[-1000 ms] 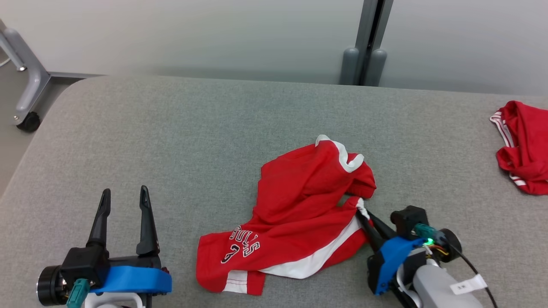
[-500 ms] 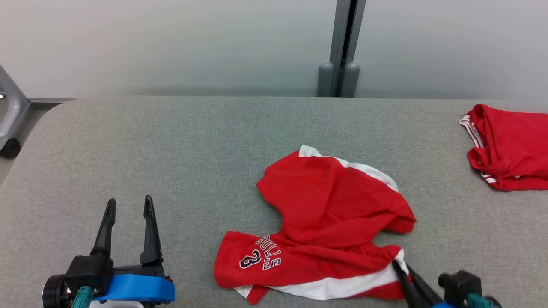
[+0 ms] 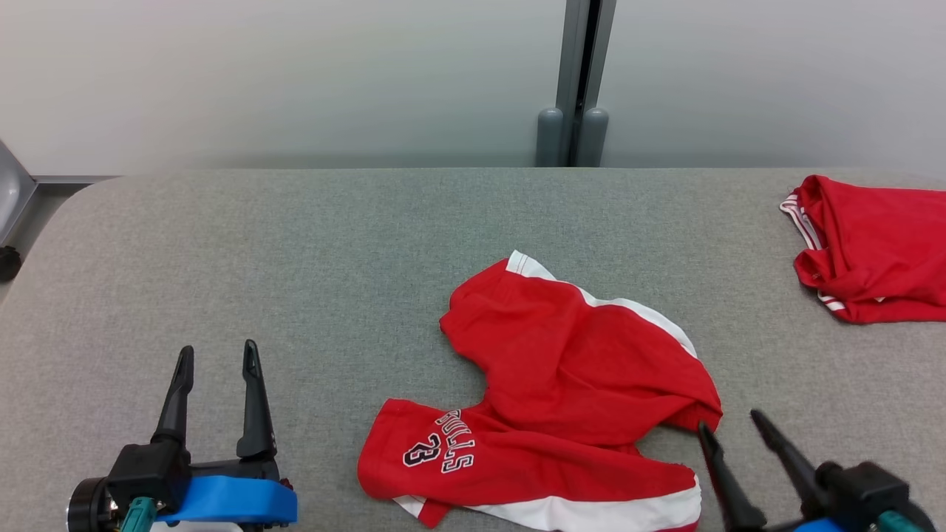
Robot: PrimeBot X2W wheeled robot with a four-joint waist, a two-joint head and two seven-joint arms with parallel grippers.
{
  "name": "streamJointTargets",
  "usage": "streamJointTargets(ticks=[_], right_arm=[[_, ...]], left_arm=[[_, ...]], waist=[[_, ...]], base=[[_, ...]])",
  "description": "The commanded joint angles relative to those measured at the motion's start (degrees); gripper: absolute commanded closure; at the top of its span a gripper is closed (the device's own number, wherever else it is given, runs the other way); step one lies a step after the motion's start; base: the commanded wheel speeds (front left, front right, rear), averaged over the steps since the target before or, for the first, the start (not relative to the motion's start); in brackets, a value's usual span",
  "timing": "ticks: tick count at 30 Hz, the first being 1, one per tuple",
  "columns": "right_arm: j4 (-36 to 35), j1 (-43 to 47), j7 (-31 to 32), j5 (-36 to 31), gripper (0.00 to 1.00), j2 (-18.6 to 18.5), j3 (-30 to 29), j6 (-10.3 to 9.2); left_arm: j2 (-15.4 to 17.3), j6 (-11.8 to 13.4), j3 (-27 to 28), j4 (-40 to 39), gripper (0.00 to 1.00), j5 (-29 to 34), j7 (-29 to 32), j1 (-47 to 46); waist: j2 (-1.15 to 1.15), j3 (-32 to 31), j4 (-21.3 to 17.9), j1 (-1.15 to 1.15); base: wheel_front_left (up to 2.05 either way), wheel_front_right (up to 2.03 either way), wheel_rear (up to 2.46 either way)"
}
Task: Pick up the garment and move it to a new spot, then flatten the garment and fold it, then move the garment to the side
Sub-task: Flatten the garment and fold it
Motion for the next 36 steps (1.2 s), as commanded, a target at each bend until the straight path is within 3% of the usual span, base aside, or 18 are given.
streamJointTargets(ticks=[1, 10, 30, 36], right_arm=[[-1.19, -1.77, -0.73, -0.36, 0.0, -0.13, -0.95, 0.01], [-2.94, -8.52, -5.15, -1.4, 0.0, 1.28, -5.46, 0.01], [12.3, -17.25, -9.6, -3.09, 0.0, 3.1, -6.66, 0.01], [13.37, -16.85, -9.53, -3.29, 0.0, 3.05, -6.43, 0.01]], left_arm=[[-0.05, -0.12, 0.16, -0.16, 0.0, 0.5, -0.26, 0.26], [-0.04, -0.56, 0.32, -0.27, 0.0, 1.02, -0.25, -0.15], [0.36, -2.11, -2.75, 0.82, 0.0, 2.71, -0.26, -2.58], [1.24, -3.36, -6.73, 2.15, 0.0, 2.61, 4.5, -5.56]], waist=[[0.0, 0.02, -0.09, 0.01], [0.0, 0.49, -0.17, 0.01], [0.0, 0.79, -1.7, 0.01], [0.0, 0.6, -2.6, 0.01]], base=[[0.0, 0.0, 0.0], [0.0, 0.0, 0.0], [0.0, 0.0, 0.0], [0.0, 0.0, 0.0]])
